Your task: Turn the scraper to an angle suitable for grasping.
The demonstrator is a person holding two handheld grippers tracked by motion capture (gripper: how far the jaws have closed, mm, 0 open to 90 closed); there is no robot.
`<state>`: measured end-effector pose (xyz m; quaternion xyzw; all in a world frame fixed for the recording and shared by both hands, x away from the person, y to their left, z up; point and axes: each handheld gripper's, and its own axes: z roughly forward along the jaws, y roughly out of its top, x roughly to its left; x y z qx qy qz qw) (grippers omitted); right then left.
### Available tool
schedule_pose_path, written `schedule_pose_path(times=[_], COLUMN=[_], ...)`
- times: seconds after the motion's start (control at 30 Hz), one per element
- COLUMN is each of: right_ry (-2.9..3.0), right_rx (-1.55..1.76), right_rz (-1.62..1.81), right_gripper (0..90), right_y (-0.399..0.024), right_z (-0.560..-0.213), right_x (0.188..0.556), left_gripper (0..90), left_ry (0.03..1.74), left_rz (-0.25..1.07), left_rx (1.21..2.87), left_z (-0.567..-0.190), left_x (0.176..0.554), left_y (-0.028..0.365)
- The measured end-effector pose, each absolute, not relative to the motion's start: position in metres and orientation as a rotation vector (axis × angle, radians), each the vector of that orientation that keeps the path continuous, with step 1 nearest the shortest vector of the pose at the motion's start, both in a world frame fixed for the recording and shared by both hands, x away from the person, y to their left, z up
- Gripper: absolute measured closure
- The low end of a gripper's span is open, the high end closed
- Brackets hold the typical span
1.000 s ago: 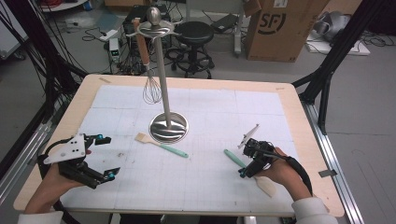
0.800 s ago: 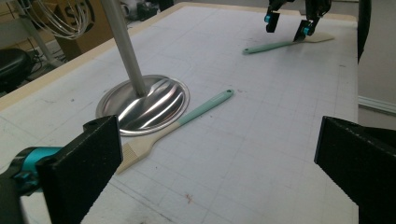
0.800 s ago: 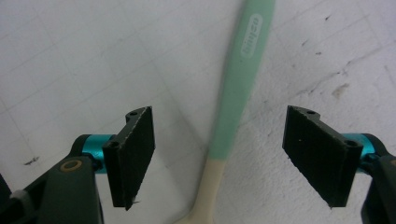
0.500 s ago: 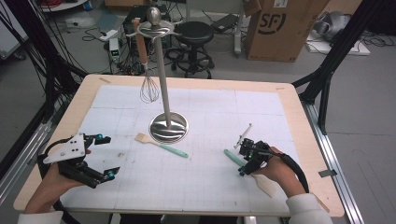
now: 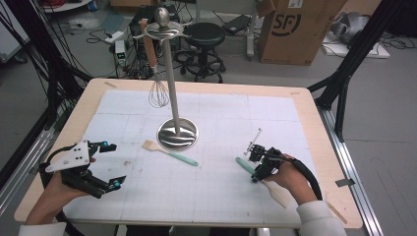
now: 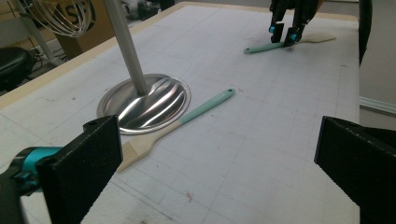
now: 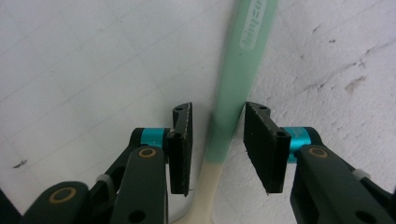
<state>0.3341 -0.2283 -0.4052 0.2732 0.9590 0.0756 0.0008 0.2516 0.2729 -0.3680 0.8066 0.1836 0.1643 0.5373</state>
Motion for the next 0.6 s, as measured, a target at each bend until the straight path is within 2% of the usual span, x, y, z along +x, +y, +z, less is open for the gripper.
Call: schedule_pose_path(times=[0.23, 0.6], right_ry=[3.015, 3.013], right_rx=[0.885, 0.874], right_rz=[0.206, 0.147], right_gripper=[63.0, 71.8], right_y=[-0.2353, -0.2323], right_z=[-0.4039, -0.4063], right_x=[0.3314, 0.3306], left_gripper=[1.6, 1.7], left_ry=[0.437, 0.442], left_rz=[0.394, 0.395], left_rx=[1.922, 1.921], left_z=[-0.3683, -0.3683], left_x=[0.2520, 0.2521], left_y=[0.2723, 0.2723])
